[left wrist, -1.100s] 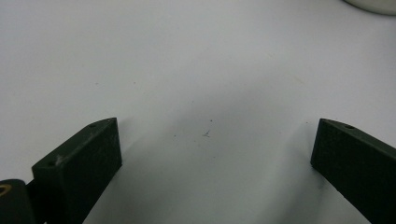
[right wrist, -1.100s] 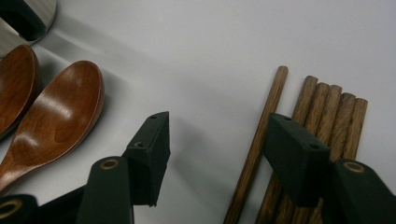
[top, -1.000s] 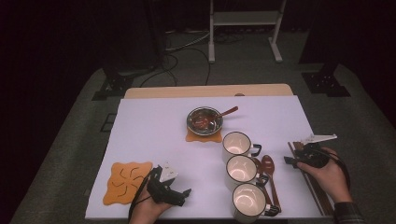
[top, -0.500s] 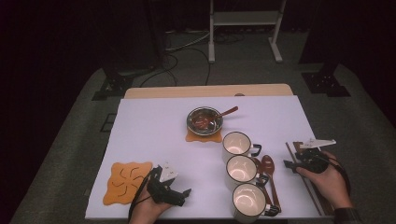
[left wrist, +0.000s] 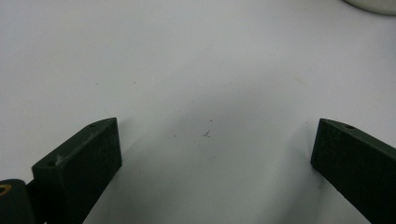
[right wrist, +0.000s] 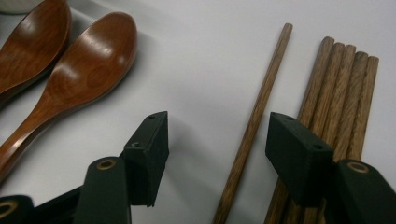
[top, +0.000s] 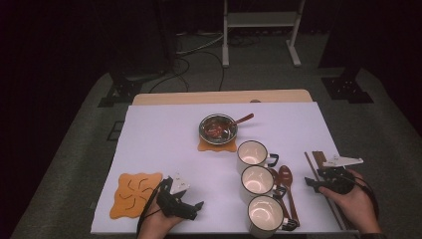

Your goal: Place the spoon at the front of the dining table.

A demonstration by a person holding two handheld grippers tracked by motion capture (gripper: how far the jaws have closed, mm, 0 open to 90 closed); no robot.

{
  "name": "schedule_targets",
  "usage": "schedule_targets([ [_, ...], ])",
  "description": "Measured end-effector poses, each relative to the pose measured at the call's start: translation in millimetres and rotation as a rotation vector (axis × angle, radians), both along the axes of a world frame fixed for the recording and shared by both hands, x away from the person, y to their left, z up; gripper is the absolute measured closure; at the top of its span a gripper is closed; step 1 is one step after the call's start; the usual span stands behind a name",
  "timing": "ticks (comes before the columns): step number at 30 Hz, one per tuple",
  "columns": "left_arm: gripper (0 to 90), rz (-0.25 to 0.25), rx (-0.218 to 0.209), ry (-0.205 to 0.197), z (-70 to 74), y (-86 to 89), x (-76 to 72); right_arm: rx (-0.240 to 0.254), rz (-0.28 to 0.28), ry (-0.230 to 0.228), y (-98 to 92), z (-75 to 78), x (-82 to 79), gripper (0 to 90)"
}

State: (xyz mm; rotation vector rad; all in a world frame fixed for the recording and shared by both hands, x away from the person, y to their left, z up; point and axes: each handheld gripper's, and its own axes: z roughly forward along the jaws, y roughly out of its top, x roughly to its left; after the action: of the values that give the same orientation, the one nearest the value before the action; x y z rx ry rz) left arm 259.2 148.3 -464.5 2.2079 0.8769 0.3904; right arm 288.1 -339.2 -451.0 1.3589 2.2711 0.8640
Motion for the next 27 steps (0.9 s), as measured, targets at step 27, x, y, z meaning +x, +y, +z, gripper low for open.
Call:
schedule_targets([
  [27, 0.7, 0.000, -0.001, 0.001, 0.0, 0.0, 0.1, 0.002, 0.006, -0.016, 0.8, -0.8, -24.6, 39.7],
])
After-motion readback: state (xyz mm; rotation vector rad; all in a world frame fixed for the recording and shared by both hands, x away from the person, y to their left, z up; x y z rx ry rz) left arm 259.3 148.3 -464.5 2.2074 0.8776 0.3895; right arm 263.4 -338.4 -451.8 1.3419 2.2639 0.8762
